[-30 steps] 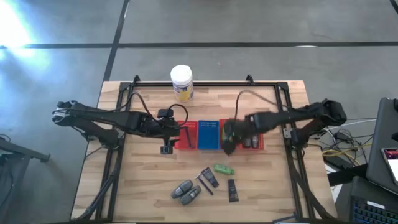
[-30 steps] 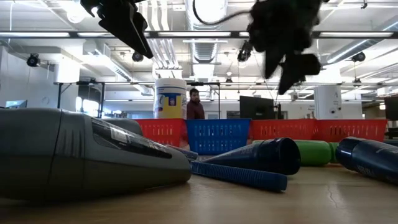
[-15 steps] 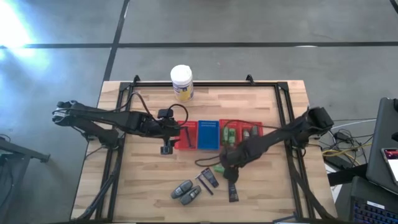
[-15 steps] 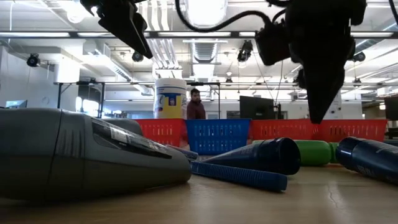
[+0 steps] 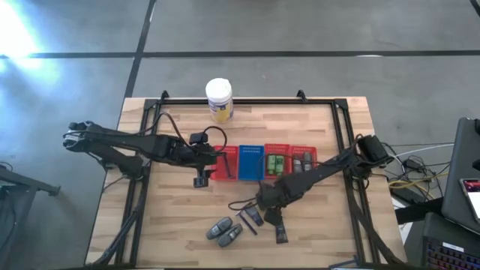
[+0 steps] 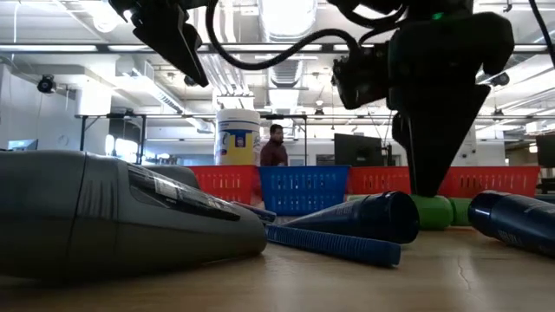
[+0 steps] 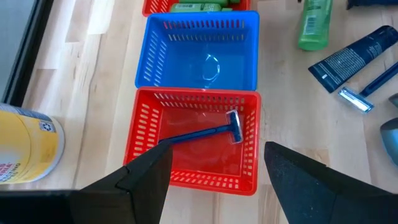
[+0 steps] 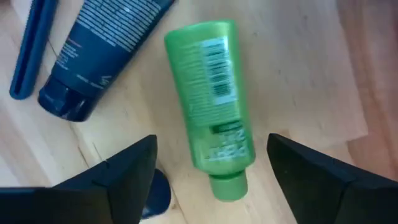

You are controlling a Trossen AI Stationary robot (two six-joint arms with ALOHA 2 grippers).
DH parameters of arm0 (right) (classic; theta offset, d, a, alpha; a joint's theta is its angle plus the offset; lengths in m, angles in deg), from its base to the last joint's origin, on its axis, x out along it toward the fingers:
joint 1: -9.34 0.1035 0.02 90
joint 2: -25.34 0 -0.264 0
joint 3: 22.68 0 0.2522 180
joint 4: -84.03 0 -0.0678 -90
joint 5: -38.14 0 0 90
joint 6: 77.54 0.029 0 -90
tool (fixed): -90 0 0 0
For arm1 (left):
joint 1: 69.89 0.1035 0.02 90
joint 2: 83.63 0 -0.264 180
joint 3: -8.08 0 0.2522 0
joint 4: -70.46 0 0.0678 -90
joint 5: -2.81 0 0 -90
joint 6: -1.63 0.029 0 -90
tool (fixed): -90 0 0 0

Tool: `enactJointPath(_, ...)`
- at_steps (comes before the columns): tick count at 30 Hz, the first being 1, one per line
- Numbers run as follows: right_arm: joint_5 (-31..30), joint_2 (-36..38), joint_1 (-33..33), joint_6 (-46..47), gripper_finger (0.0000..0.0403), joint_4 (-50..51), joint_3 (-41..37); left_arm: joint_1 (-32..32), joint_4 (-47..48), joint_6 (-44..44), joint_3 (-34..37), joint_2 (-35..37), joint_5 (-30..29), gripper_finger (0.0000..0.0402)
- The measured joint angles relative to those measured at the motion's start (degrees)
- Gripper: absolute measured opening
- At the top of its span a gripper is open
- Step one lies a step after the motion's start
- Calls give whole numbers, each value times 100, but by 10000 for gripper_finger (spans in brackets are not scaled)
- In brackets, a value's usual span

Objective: Pick & Place Travel size toiletries
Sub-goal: Put the green shampoo into the middle red bin

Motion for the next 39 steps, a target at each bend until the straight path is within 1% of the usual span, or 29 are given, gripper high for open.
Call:
enactJointPath(5, -129, -77, -3, -25, 321, -69, -22, 0, 6, 21, 0, 0, -2, 259)
enactJointPath(8, -135, -269, -4, -31, 327, -163, -45, 0, 7, 52, 0, 0, 0, 259)
enactJointPath(11, -157, -444, 1, -149, 326, -162, -1, 0, 10, 105, 0, 0, -2, 259)
enactJointPath(13, -149, -529, 0, -252, 315, -112, 63, 0, 25, 110, 0, 0, -2, 259)
enactJointPath(16, -154, -494, -5, -376, 284, 18, 180, 0, 56, 110, 0, 0, -2, 259)
enactJointPath(18, -195, -396, -35, -424, 254, -192, 260, 0, 68, 110, 0, 0, -2, 259)
enactJointPath(22, -253, 140, -208, -163, 181, 81, 249, 0, 71, 113, 12, -1, -4, 259)
enactJointPath(24, -318, 366, -337, 28, 143, 396, 197, 0, 77, 120, 20, -2, -4, 259)
enactJointPath(26, -547, 717, -462, 300, 109, 541, 181, 0, 70, 125, 22, -2, -4, 259)
enactJointPath(28, -772, 1121, -618, 520, 81, 674, 177, 0, 68, 136, 31, -2, -4, 259)
enactJointPath(30, -790, 1430, -792, 645, 63, 648, 104, 0, 78, 142, 48, -2, -4, 259)
enactJointPath(32, -680, 1541, -909, 596, 58, 603, 20, 0, 62, 144, 64, -2, -7, 259)
enactJointPath(34, -512, 1539, -929, 465, 64, 592, -32, 0, 78, 142, 85, -1, -7, 259)
enactJointPath(36, -153, 1411, -865, 457, 85, 479, -36, 0, 70, 142, 85, -2, -7, 259)
enactJointPath(39, 290, 984, -673, 460, 133, 288, -53, 1, 68, 140, 85, -2, -15, 259)
